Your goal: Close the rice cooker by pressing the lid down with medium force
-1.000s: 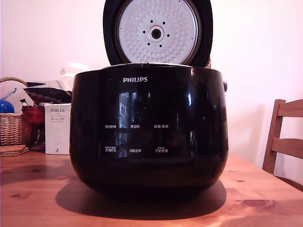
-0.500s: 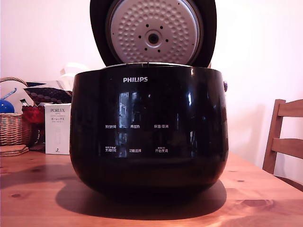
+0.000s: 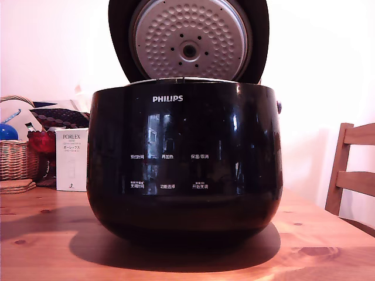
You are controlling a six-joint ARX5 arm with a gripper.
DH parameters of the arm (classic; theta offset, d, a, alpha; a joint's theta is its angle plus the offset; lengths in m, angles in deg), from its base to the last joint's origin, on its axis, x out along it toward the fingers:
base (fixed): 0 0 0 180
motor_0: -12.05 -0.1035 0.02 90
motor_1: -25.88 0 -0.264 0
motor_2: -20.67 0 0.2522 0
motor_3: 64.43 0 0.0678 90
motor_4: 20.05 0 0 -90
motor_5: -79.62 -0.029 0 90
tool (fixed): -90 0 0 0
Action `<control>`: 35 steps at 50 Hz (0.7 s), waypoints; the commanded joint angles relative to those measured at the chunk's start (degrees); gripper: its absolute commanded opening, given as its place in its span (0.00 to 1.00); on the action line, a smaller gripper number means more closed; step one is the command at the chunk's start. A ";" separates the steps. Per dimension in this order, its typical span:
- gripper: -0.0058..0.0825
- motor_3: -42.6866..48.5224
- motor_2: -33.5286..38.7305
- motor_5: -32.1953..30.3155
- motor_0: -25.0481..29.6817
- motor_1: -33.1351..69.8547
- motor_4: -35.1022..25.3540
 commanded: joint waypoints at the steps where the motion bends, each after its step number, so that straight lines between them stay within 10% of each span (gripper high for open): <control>1: 0.04 0.26 1.11 1.40 0.15 0.96 0.70; 35: 0.04 0.35 1.14 4.96 -0.90 0.96 3.85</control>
